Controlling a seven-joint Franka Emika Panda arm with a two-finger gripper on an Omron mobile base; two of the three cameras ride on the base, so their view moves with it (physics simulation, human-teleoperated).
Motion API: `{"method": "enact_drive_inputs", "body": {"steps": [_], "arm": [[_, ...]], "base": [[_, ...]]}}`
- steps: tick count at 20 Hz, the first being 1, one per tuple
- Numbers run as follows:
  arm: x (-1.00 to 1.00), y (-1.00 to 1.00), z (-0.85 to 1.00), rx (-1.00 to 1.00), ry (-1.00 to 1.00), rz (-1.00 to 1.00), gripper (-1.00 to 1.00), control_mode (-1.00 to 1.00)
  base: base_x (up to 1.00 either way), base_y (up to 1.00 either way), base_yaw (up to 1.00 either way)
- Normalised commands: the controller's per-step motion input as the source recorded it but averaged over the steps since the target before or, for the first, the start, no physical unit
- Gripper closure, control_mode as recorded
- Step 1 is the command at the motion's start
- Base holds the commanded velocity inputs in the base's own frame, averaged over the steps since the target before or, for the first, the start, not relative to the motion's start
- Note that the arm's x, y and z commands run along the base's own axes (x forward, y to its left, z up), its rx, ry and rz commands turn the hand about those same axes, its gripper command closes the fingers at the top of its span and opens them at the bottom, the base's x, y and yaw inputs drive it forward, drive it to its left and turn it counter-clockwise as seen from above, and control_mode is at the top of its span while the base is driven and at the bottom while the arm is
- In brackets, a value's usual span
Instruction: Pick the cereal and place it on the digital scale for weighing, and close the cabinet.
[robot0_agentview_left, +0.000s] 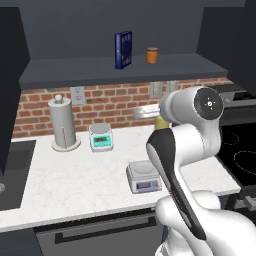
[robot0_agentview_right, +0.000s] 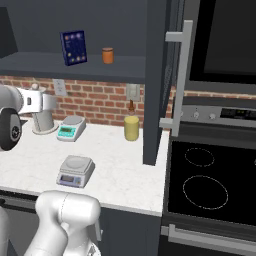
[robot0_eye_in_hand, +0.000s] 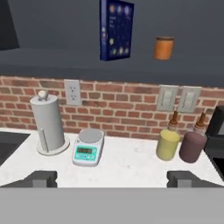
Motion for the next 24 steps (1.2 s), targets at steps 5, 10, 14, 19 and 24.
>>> {"method": "enact_drive_inputs", "body": {"steps": [5, 10, 14, 19, 24], "arm": [[0.03, 0.10, 0.25, 0.00, -0.12, -0.01, -1.00, -1.00], [0.04, 0.07, 0.22, 0.00, -0.04, 0.00, -1.00, -1.00], [0.08, 0.11, 0.17, 0.00, -0.02, 0.00, -1.00, -1.00], [0.05, 0.10, 0.22, 0.00, -0.03, 0.00, -1.00, -1.00], [0.10, 0.13, 0.24, 0.00, -0.01, 0.00, -1.00, -1.00]], "base": [[0.00, 0.00, 0.00], [0.00, 0.00, 0.00], [0.00, 0.00, 0.00], [0.00, 0.00, 0.00], [0.00, 0.00, 0.00]]}}
